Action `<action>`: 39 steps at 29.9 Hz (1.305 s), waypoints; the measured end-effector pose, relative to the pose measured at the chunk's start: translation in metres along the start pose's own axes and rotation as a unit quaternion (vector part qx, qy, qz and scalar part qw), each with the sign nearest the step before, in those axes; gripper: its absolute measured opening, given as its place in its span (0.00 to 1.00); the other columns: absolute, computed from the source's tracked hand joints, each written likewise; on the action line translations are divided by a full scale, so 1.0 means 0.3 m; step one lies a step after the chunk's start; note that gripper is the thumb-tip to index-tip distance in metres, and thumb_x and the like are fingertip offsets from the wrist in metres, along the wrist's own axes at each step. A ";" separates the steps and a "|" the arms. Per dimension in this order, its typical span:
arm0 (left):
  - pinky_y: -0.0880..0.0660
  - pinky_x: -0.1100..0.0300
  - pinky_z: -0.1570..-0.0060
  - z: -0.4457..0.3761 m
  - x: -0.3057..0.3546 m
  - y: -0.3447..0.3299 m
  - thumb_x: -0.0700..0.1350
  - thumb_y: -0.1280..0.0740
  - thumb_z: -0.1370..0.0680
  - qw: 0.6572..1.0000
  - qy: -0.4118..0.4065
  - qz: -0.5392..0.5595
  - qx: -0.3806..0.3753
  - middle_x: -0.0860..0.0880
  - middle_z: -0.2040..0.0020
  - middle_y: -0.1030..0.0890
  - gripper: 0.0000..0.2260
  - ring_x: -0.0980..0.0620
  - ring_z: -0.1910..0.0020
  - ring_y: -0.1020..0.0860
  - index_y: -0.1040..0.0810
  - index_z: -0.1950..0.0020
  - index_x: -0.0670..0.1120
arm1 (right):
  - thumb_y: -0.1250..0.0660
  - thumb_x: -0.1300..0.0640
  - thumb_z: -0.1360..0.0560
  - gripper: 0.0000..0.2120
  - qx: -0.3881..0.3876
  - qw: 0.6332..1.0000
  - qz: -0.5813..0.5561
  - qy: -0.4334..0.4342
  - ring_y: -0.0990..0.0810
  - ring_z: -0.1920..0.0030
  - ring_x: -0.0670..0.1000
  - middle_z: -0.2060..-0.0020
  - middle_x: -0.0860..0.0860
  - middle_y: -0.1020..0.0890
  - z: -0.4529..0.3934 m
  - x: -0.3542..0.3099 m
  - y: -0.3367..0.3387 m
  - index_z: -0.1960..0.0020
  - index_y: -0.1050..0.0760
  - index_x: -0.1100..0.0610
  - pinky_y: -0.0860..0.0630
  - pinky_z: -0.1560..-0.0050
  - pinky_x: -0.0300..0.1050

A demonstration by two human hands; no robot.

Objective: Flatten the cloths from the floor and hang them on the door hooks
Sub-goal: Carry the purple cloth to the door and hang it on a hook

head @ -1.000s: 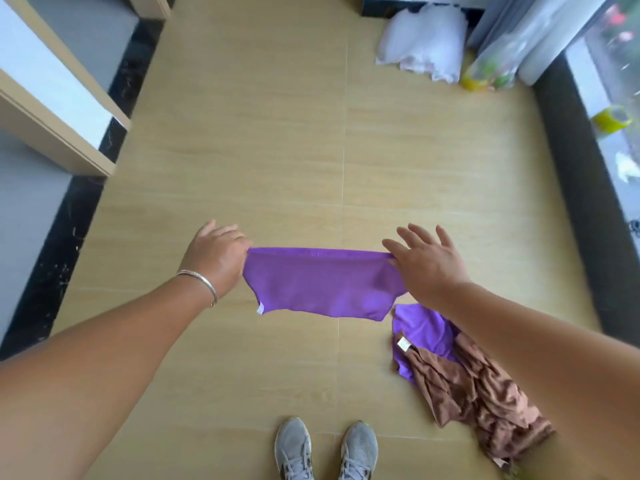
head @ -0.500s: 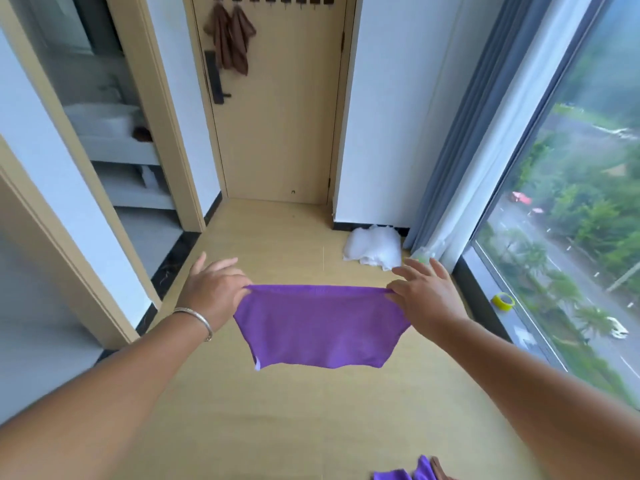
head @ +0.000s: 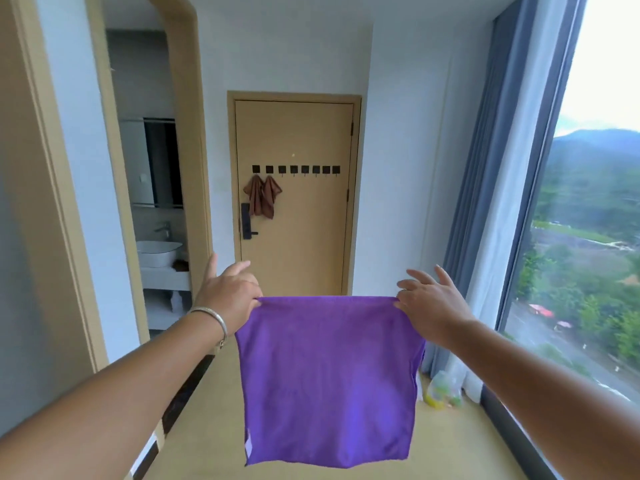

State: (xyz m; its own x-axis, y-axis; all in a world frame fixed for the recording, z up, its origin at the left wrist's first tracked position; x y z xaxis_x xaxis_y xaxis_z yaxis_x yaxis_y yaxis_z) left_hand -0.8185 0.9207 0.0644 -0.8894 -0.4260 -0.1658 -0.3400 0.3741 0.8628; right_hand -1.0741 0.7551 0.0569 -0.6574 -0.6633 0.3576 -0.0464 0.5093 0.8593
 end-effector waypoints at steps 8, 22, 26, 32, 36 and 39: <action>0.67 0.37 0.31 -0.045 -0.181 0.060 0.53 0.37 0.21 0.999 0.027 -0.039 0.004 0.61 0.48 0.20 0.08 0.54 0.26 0.41 0.18 0.52 0.57 | 0.48 0.49 0.18 0.17 0.028 1.000 0.011 0.007 0.49 0.23 0.50 0.29 0.44 0.32 -0.129 -0.113 0.127 0.34 0.26 0.45 0.56 0.26 0.60; 0.65 0.37 0.30 -0.316 -0.447 -0.163 0.57 0.37 0.22 0.995 0.076 -0.060 -0.010 0.62 0.47 0.20 0.09 0.55 0.27 0.39 0.18 0.55 0.58 | 0.49 0.46 0.18 0.17 0.045 0.999 -0.024 0.017 0.49 0.23 0.51 0.29 0.47 0.32 -0.584 -0.208 -0.015 0.35 0.27 0.44 0.57 0.26 0.59; 0.65 0.38 0.29 -0.505 -0.492 -0.235 0.57 0.38 0.22 0.995 0.083 -0.062 -0.006 0.61 0.46 0.20 0.10 0.55 0.27 0.39 0.18 0.55 0.58 | 0.50 0.45 0.18 0.18 0.053 0.998 -0.032 0.019 0.50 0.23 0.52 0.28 0.47 0.33 -0.797 -0.170 -0.096 0.35 0.26 0.44 0.56 0.25 0.59; 0.66 0.38 0.29 -0.805 -0.550 -0.349 0.56 0.39 0.21 0.994 0.089 -0.067 -0.005 0.62 0.46 0.21 0.10 0.56 0.27 0.40 0.18 0.54 0.58 | 0.49 0.44 0.18 0.18 0.069 0.997 -0.039 0.020 0.49 0.23 0.53 0.28 0.48 0.33 -1.106 -0.097 -0.207 0.36 0.25 0.43 0.54 0.25 0.60; 0.66 0.39 0.30 -0.974 -0.593 -0.444 0.55 0.39 0.21 0.994 0.092 -0.066 -0.007 0.62 0.45 0.22 0.10 0.56 0.27 0.40 0.18 0.53 0.58 | 0.49 0.43 0.18 0.18 0.075 0.995 -0.061 0.014 0.49 0.23 0.53 0.28 0.47 0.34 -1.287 -0.069 -0.288 0.36 0.25 0.42 0.55 0.25 0.60; 0.64 0.37 0.30 -1.093 -0.633 -0.541 0.55 0.40 0.20 0.993 0.086 -0.076 -0.019 0.62 0.46 0.22 0.10 0.56 0.27 0.40 0.18 0.51 0.58 | 0.50 0.43 0.18 0.18 0.071 0.995 -0.062 0.010 0.49 0.23 0.52 0.28 0.47 0.33 -1.413 -0.067 -0.368 0.36 0.25 0.42 0.55 0.26 0.59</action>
State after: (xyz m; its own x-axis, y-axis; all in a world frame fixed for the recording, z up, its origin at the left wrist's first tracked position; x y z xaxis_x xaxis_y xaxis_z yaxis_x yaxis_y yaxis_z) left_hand -0.4942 0.6709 0.1124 -0.7624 -0.6108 -0.2136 -0.4514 0.2654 0.8520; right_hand -0.7369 0.4796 0.1100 -0.6251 -0.7362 0.2594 -0.2332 0.4933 0.8380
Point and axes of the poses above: each hand's wrist, its own z-axis away from the middle knuckle, its own y-axis out of the back of the hand, x = y × z, the point moved 10 cm from there along -z, towards the middle knuckle
